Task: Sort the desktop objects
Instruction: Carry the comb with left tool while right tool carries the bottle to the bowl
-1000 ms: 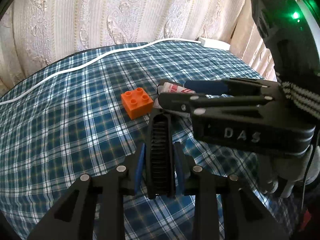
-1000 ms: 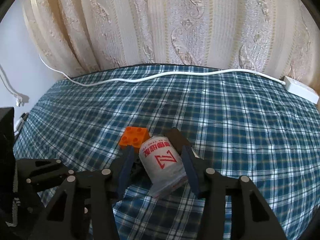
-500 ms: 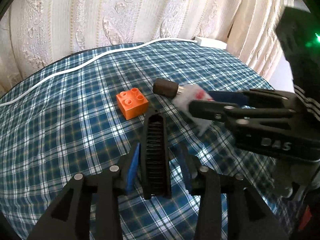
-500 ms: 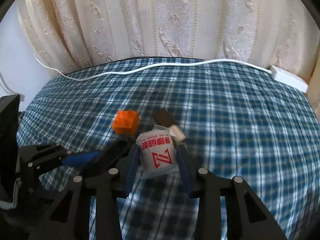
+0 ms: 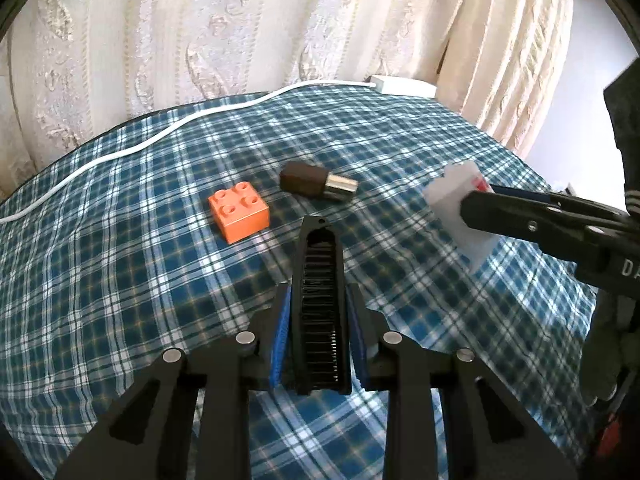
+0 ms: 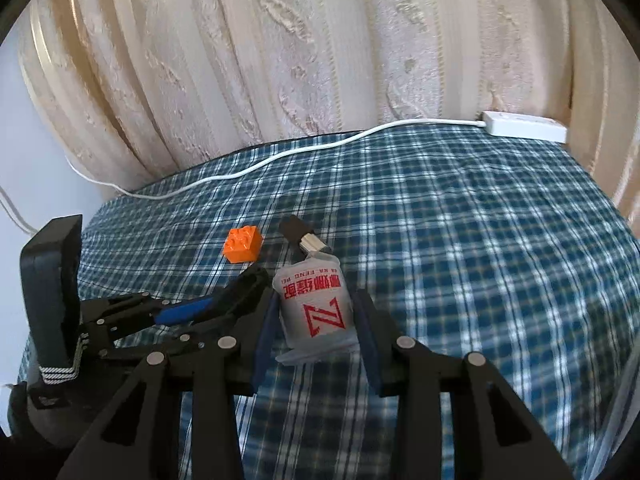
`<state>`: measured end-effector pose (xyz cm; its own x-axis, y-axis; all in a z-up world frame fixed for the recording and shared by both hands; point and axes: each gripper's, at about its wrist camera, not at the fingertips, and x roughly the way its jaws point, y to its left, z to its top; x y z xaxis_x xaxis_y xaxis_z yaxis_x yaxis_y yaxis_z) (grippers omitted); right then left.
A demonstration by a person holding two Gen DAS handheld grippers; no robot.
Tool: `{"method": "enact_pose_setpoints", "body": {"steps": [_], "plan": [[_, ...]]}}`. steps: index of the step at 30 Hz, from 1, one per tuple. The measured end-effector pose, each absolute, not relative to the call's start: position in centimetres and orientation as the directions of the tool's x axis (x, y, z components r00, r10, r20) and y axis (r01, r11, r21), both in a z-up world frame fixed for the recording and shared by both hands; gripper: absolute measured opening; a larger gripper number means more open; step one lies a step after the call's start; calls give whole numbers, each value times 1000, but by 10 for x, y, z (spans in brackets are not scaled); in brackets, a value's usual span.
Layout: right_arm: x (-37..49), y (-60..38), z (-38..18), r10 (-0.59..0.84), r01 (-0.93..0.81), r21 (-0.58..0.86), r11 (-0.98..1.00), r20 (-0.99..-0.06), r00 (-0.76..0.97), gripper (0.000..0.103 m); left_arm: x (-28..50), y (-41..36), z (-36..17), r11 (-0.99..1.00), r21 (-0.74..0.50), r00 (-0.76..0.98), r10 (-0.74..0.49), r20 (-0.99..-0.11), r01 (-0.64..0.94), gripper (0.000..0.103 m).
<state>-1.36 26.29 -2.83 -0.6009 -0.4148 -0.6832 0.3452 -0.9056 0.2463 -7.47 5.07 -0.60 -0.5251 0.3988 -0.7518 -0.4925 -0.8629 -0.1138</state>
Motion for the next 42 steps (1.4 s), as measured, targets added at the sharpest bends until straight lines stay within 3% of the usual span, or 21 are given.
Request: {"method": "enact_pose_setpoints", "body": {"steps": [25, 42], "plan": [[61, 351, 7, -374, 194, 348, -917, -583, -721, 42, -24, 114, 26, -790, -123, -514, 498, -699, -600, 29], [121, 467, 18, -165, -39, 345, -938, -542, -824, 42, 24, 191, 50, -676, -137, -432, 600, -674, -724, 29]]}}
